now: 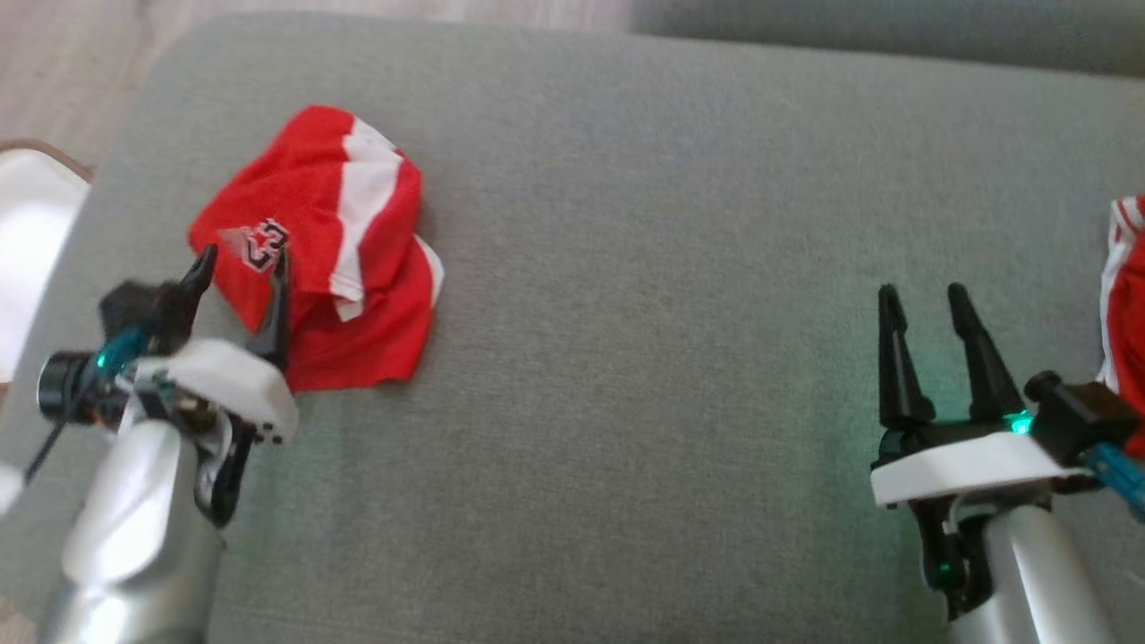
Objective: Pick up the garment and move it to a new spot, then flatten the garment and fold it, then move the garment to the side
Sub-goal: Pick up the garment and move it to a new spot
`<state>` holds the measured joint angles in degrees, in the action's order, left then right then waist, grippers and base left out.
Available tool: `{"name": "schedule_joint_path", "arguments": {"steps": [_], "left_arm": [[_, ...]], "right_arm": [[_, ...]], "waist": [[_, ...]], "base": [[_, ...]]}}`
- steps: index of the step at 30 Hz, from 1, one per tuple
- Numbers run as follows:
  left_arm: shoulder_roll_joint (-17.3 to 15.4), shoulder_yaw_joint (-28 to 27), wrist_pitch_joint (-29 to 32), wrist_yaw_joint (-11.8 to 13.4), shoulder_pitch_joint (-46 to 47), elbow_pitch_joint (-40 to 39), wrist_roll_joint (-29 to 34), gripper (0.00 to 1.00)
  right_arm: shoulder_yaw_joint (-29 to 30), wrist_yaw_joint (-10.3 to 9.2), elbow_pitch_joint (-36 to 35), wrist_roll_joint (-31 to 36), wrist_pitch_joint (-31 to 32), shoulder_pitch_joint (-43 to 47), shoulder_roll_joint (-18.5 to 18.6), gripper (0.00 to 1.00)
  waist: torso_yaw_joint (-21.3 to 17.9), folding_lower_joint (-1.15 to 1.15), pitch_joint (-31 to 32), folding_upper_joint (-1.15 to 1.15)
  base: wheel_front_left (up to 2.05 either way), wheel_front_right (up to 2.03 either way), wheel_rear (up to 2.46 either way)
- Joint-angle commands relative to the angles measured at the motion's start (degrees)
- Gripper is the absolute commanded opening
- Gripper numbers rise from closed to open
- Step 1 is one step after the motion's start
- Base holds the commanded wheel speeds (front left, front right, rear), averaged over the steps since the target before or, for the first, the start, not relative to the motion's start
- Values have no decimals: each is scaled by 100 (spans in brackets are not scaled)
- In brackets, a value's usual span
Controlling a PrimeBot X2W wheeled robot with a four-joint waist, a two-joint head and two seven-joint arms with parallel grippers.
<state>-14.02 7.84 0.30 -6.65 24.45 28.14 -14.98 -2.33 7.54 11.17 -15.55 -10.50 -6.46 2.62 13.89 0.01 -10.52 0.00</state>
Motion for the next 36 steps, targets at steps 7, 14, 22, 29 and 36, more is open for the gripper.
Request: {"name": "schedule_joint_path", "arguments": {"steps": [7,14,22,29,36], "left_arm": [[-607,443,1124,-78,1026,1153,-156,100],[-752,990,1360,-82,1300,1656,-753,0],[-661,1034,170,-83,1521,1067,-1420,0],[-391,935,-414,-61,1585,-193,-1828,0],[-11,1112,-97,186,1501,-1392,-1948,0]], "right_arm": [[-42,-5,-388,64,68,-331,26,100],[-31,-5,-388,36,40,-396,26,100],[-80,-5,-221,-28,-24,-374,26,100],[-158,-5,-87,-125,-78,-337,26,100],[-236,-5,-22,-245,-153,-347,26,100]], "waist": [[-355,-1,-449,0],[-488,-1,-552,0],[-555,-1,-304,0],[-683,-1,45,0],[-994,-1,125,0]], "base": [[0,0,0],[0,0,0],[0,0,0],[0,0,0],[0,0,0]]}}
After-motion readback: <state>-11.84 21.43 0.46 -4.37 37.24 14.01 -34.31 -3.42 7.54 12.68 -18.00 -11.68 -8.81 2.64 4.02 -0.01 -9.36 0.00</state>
